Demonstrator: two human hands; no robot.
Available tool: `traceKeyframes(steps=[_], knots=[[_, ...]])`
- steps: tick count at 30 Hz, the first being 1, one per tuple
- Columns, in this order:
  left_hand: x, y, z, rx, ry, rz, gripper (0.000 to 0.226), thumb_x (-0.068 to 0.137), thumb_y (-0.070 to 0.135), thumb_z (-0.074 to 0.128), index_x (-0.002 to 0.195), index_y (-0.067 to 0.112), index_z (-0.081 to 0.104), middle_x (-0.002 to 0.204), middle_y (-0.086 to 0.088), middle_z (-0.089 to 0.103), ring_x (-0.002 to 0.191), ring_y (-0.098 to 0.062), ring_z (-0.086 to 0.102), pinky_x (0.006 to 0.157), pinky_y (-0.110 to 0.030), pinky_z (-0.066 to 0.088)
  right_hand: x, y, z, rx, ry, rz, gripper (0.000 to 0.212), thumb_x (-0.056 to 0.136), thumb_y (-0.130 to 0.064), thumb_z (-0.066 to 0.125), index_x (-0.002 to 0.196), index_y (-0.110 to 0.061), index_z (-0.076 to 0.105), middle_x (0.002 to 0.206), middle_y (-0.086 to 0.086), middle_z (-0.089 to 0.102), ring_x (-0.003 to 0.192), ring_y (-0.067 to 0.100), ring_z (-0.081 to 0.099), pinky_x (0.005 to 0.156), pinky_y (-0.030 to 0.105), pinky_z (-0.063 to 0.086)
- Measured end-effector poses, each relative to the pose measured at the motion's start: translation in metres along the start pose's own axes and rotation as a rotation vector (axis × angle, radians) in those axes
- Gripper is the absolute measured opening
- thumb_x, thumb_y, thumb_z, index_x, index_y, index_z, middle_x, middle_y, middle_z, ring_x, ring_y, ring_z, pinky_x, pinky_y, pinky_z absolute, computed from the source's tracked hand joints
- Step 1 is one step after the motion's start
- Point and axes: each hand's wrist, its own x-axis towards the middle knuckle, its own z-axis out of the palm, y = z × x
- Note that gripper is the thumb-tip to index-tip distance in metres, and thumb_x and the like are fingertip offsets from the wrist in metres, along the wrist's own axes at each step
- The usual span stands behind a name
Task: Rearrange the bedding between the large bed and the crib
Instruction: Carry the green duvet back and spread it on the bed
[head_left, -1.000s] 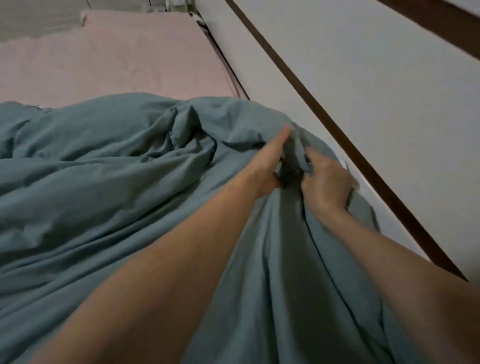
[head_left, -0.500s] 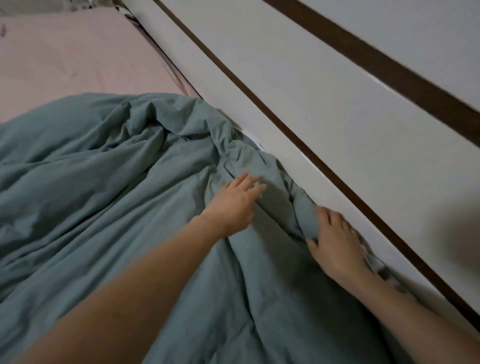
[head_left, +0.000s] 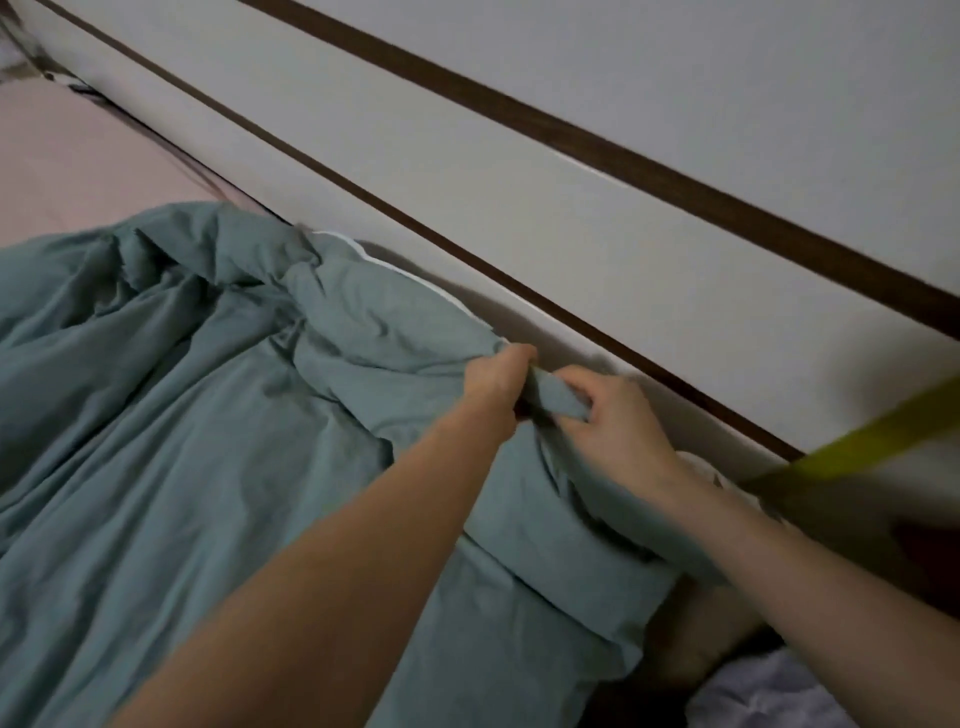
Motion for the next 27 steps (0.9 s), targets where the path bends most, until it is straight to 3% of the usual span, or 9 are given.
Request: traceKeyframes(steps=[4,7,12,16,19,20,22,24,27], knots=[[-0.033,0.005,0.015,-0.091,-0.034,0.189,0.020,0.082,-0.012,0.043,0.097,-0.006,0.055,0.091,-0.015,0.064,0.087,-0.026,0.064,0.088,-0.039,0.053,-0.051,0.029,-0.006,-0.396,0.007,0.138,0.053,0.086,-0.035,0.063,0.132,-0.028,0.038,0.118,-0.004,0.060,0.103,0.018,0.062,0.086,0.036,0.052],[-0.061,0.031,0.030,-0.200,-0.123,0.309,0.034,0.081,-0.020,0.027,0.069,0.000,0.052,0.054,-0.007,0.058,0.055,-0.020,0.058,0.054,-0.025,0.052,-0.053,0.038,-0.040,-0.334,0.183,0.163,0.023,0.088,-0.015,0.056,0.110,-0.015,0.050,0.105,0.009,0.064,0.094,0.032,0.062,0.067,0.031,0.042],[-0.100,0.057,0.065,-0.215,-0.138,0.388,0.035,0.082,-0.020,0.026,0.068,0.002,0.049,0.056,-0.008,0.052,0.046,-0.017,0.056,0.044,-0.020,0.049,-0.050,0.036,-0.073,-0.261,0.281,0.129,0.010,0.078,-0.015,0.062,0.087,-0.012,0.060,0.094,0.014,0.060,0.089,0.035,0.058,0.069,0.029,0.037],[-0.100,0.038,0.076,-0.142,-0.139,0.332,0.032,0.081,-0.018,0.031,0.065,0.003,0.048,0.055,-0.008,0.046,0.053,-0.018,0.050,0.045,-0.019,0.047,-0.056,0.055,-0.060,0.091,-0.053,0.446,0.085,0.067,-0.040,0.081,0.133,-0.016,0.033,0.132,0.004,0.050,0.124,0.028,0.047,0.103,0.046,0.040],[-0.087,0.028,0.078,-0.153,-0.113,0.318,0.034,0.081,-0.018,0.031,0.060,0.006,0.042,0.058,-0.006,0.039,0.055,-0.016,0.044,0.047,-0.022,0.042,-0.054,0.072,-0.035,0.215,-0.166,0.414,0.124,0.047,-0.055,0.086,0.147,-0.026,0.017,0.148,-0.001,0.037,0.135,0.024,0.037,0.111,0.051,0.032],[-0.082,0.026,0.078,-0.157,-0.114,0.308,0.035,0.081,-0.018,0.030,0.060,0.007,0.041,0.059,-0.006,0.038,0.056,-0.016,0.043,0.049,-0.024,0.040,-0.052,0.076,-0.025,0.219,-0.175,0.396,0.120,0.049,-0.056,0.084,0.146,-0.022,0.024,0.146,0.001,0.042,0.133,0.023,0.041,0.111,0.047,0.034],[-0.071,0.021,0.077,-0.147,-0.104,0.295,0.033,0.080,-0.018,0.030,0.067,0.006,0.049,0.063,-0.005,0.040,0.057,-0.016,0.044,0.051,-0.025,0.040,-0.048,0.086,-0.012,0.162,-0.145,0.372,0.076,0.067,-0.045,0.080,0.130,-0.012,0.052,0.126,0.007,0.061,0.117,0.024,0.057,0.100,0.036,0.046],[-0.064,0.022,0.079,-0.157,-0.082,0.297,0.036,0.079,-0.019,0.029,0.096,-0.005,0.058,0.072,-0.002,0.048,0.059,-0.017,0.046,0.052,-0.025,0.044,-0.044,0.094,-0.013,0.077,-0.053,0.327,0.038,0.081,-0.032,0.071,0.109,-0.007,0.066,0.106,0.011,0.069,0.102,0.026,0.064,0.083,0.029,0.049],[-0.053,0.036,0.093,-0.209,-0.086,0.313,0.031,0.081,-0.020,0.025,0.077,-0.002,0.051,0.073,-0.009,0.046,0.061,-0.021,0.047,0.056,-0.027,0.047,-0.035,0.104,-0.043,0.014,0.069,0.339,0.033,0.080,-0.029,0.065,0.102,-0.004,0.066,0.100,0.011,0.068,0.096,0.028,0.065,0.072,0.028,0.047]])
